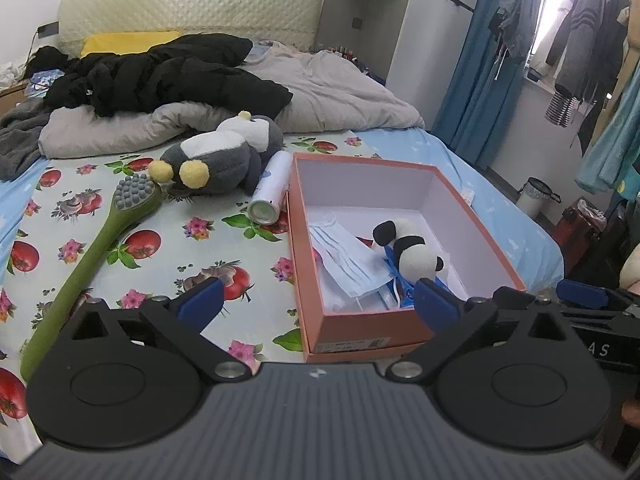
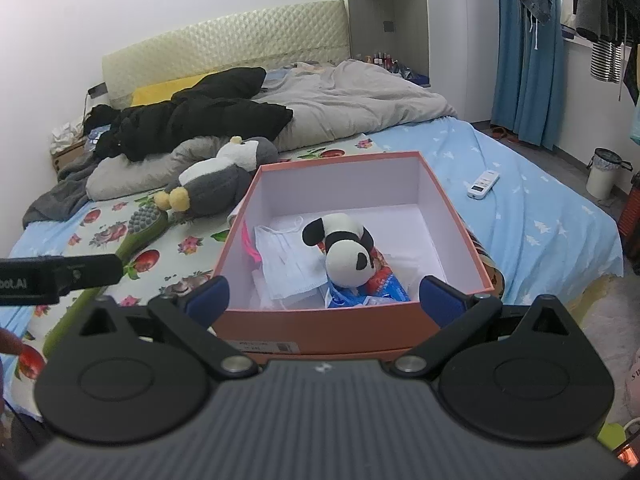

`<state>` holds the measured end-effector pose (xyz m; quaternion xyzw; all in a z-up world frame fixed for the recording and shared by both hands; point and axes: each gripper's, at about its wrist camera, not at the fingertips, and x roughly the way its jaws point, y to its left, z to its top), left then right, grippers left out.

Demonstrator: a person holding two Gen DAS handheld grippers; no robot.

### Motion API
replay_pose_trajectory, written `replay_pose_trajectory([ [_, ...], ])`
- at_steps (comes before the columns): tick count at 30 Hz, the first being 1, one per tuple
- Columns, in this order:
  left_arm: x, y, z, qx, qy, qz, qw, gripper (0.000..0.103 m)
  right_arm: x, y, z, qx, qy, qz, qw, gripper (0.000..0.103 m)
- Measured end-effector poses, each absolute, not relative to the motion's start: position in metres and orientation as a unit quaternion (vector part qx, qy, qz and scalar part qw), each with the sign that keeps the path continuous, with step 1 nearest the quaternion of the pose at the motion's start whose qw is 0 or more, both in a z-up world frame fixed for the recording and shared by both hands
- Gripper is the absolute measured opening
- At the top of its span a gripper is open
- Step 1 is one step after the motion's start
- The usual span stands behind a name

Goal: Organize soft objects

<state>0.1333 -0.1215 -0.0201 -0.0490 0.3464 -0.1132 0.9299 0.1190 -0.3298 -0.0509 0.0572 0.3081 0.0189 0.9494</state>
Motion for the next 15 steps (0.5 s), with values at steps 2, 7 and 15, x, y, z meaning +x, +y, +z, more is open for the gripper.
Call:
replay_pose_trajectory([
  [2,0.1337,-0.1206,-0.0199,-0.049,0.348,-0.111,0.93,0.103,0.1192,-0.3301,-0.0505,0.058,0.308,0.019,0.949,0.103],
  [7,0.1354,-0.1184,-0.0193,-0.053,0.355,-0.111,0.927,0.103,0.1191,-0.3291,-0.0503,0.057,0.308,0.021,0.949,0.103],
  [15,0.1358,-0.1201,-0.0184,-0.049,0.357,-0.112,0.926,0.103,0.1188,-0.3275,-0.05,0.052,0.31,0.023,0.949,0.103],
])
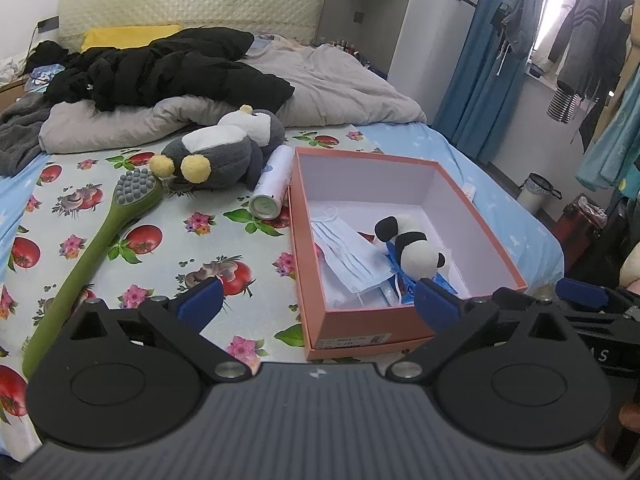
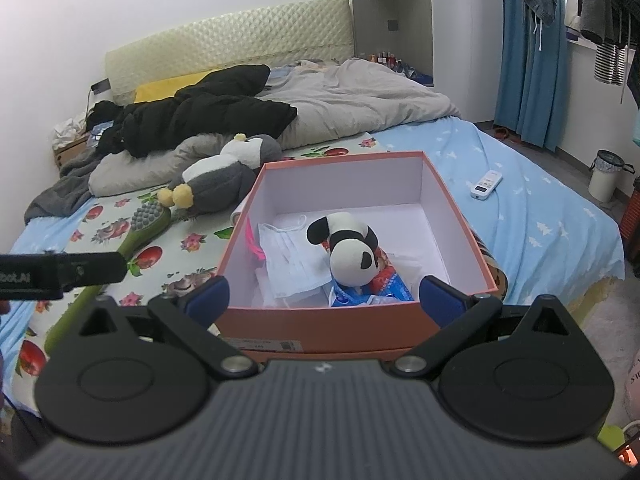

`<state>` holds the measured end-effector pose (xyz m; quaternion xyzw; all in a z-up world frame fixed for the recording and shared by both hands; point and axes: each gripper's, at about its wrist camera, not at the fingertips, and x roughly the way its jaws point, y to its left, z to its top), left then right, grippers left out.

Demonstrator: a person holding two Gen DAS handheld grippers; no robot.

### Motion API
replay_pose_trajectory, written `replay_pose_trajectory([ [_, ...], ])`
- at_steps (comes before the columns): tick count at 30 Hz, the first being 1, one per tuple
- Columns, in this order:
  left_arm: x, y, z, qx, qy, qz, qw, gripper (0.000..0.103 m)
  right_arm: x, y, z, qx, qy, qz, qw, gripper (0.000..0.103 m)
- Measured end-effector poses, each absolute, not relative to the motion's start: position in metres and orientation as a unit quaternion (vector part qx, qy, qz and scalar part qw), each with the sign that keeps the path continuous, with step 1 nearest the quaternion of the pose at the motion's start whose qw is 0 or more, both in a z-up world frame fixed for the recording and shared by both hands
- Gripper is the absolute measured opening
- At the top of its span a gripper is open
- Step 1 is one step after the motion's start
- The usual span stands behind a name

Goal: Organize soft objects

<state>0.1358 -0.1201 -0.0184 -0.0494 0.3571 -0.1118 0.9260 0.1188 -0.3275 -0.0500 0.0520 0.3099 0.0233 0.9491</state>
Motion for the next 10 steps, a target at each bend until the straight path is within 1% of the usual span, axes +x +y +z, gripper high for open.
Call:
replay_pose_trajectory([
  [10,0.1372,-0.1158,-0.0167,-0.053,0.358,-0.106,0.926,0.103,0.1194,-0.3274,-0.0498,0.052,0.308,0.021,0.95,0.103],
])
